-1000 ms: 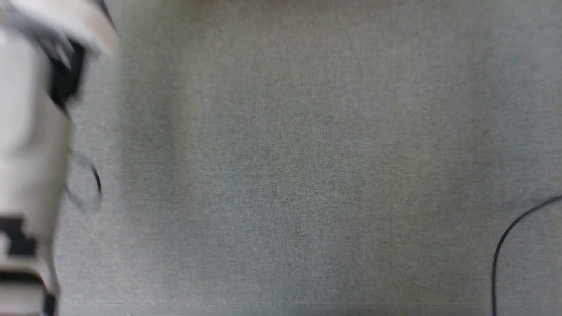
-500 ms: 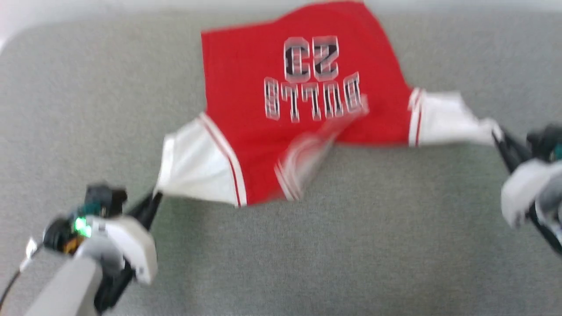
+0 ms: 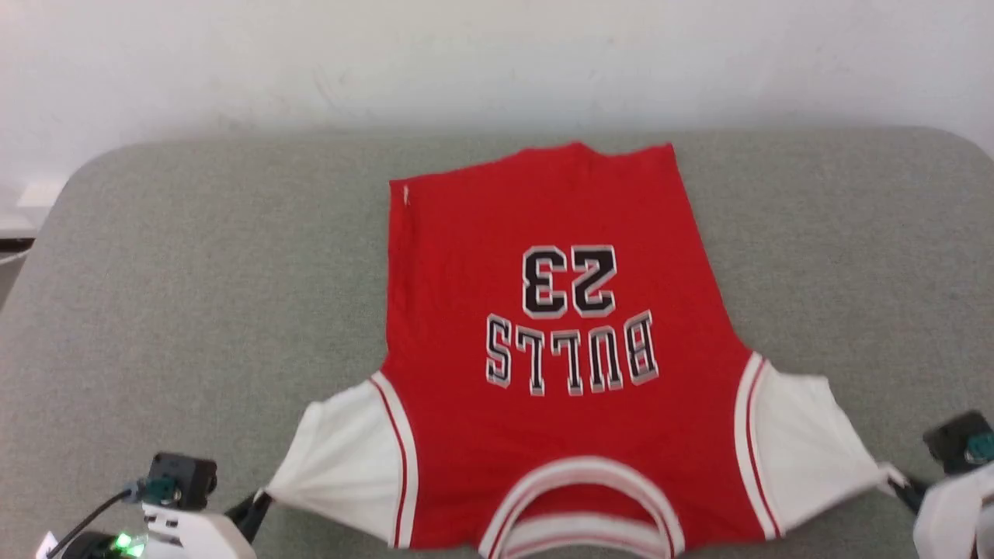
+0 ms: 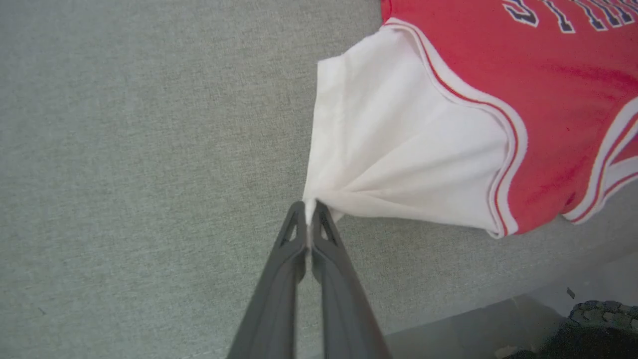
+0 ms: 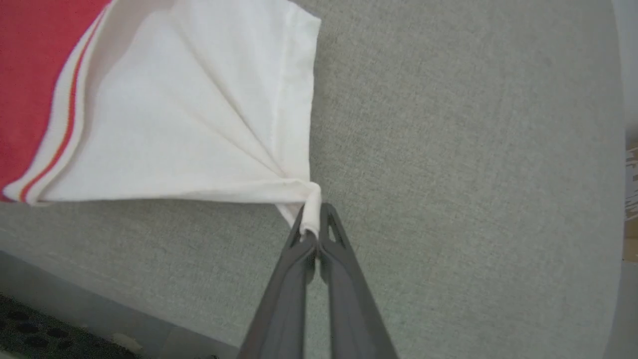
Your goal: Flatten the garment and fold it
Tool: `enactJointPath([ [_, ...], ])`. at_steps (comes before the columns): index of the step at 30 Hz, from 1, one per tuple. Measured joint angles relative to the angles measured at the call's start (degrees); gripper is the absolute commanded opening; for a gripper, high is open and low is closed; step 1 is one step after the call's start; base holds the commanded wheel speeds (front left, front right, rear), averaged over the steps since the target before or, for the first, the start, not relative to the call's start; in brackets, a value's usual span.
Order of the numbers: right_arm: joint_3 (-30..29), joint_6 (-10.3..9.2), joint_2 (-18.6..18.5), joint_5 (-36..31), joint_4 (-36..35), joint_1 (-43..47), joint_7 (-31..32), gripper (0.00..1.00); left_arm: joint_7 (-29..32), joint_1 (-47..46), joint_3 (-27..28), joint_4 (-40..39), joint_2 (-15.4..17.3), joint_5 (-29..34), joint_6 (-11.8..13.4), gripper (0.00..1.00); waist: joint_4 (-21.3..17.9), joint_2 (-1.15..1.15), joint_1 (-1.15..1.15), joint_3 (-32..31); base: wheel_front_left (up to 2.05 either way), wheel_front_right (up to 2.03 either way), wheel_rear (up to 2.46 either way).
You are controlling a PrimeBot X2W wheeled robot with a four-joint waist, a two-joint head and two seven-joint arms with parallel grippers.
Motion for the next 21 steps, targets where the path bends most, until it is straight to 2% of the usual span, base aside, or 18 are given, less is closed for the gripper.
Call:
enactJointPath([
  [3,-1.3,0.0,-1.6,2.7,-3.7,4.6,5.4,0.0,2.2,2.3,-0.1,-2.2,0.8,-1.2,0.8,0.0,0.0,0.0,0.0,-1.3,0.0,0.0,0.0],
  [9,-6.2,0.0,-1.9,4.9,-8.7,9.7,11.4,0.0,6.6,4.7,-1.3,-6.1,0.6,-2.8,2.1,0.0,0.2,0.0,0.0,-2.0,0.0,0.0,0.0],
  [10,-6.9,-0.01,-1.9,4.8,-9.4,10.1,11.9,0.92,7.0,4.9,-1.4,-6.6,0.6,-3.0,2.1,0.0,0.3,0.0,0.01,-1.9,0.0,0.0,0.0],
  [11,-7.9,-0.01,-1.8,4.8,-10.1,10.3,12.4,1.0,7.0,4.9,-1.5,-7.3,0.3,-3.2,2.1,0.0,0.5,0.0,0.02,-1.8,0.0,0.0,0.0],
  [14,-11.0,-0.01,-1.3,5.2,-12.8,10.2,14.5,1.0,7.5,4.9,-1.4,-9.5,-0.4,-4.2,2.9,0.0,1.0,0.0,0.01,-1.1,0.0,0.0,0.0],
  [16,-14.2,-0.01,0.0,8.0,-15.1,9.4,16.3,1.0,7.9,4.9,-1.3,-11.6,-1.2,-5.0,3.7,0.0,1.4,0.0,0.01,-0.4,0.0,0.0,0.0],
  [18,-17.4,-0.01,0.9,10.5,-17.5,7.2,19.4,1.0,8.1,4.9,-0.9,-14.3,-2.2,-5.9,4.7,0.0,2.0,0.0,0.01,0.5,0.0,0.0,0.0],
  [21,-21.0,-0.02,0.8,10.2,-21.5,2.3,22.2,1.0,8.4,4.9,-0.7,-18.6,-2.9,-5.8,6.7,0.0,2.9,0.0,0.02,2.3,0.0,0.0,0.0],
])
